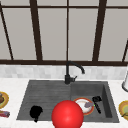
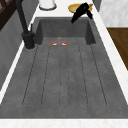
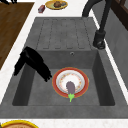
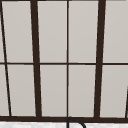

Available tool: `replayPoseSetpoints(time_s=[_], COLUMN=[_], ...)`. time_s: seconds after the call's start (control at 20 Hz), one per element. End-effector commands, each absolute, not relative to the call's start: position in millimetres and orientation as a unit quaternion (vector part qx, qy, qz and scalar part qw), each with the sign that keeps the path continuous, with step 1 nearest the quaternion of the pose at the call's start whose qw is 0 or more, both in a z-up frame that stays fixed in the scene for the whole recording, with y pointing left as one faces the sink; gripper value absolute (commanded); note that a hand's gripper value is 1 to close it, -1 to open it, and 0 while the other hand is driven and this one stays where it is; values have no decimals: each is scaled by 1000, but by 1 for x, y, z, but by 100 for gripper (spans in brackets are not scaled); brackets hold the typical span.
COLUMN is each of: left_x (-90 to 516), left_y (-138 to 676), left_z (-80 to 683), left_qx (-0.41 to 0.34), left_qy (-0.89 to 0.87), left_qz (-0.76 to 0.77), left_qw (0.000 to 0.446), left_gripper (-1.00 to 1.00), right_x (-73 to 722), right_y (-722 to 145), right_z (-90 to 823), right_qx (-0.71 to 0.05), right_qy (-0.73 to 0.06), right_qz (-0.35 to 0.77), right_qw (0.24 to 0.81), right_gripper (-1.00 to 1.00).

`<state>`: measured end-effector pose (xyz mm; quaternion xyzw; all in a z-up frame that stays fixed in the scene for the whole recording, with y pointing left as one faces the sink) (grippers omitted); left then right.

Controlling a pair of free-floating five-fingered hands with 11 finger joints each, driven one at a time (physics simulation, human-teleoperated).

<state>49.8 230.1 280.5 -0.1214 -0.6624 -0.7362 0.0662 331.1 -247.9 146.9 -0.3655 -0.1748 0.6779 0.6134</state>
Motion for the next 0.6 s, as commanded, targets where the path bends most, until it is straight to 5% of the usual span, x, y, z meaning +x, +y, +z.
replayPoseSetpoints(time_s=[0.0, 0.55], left_x=[50, 50], left_y=[230, 230], left_z=[281, 281], left_qx=[-121, -121], left_qy=[-662, -663], left_qz=[-736, -736], left_qw=[66, 66], left_gripper=[0, 0], right_x=[334, 341], right_y=[-238, -215], right_z=[157, 122], right_qx=[-381, -474], right_qy=[-211, -321], right_qz=[684, 643], right_qw=[586, 509], right_gripper=[-100, -100])
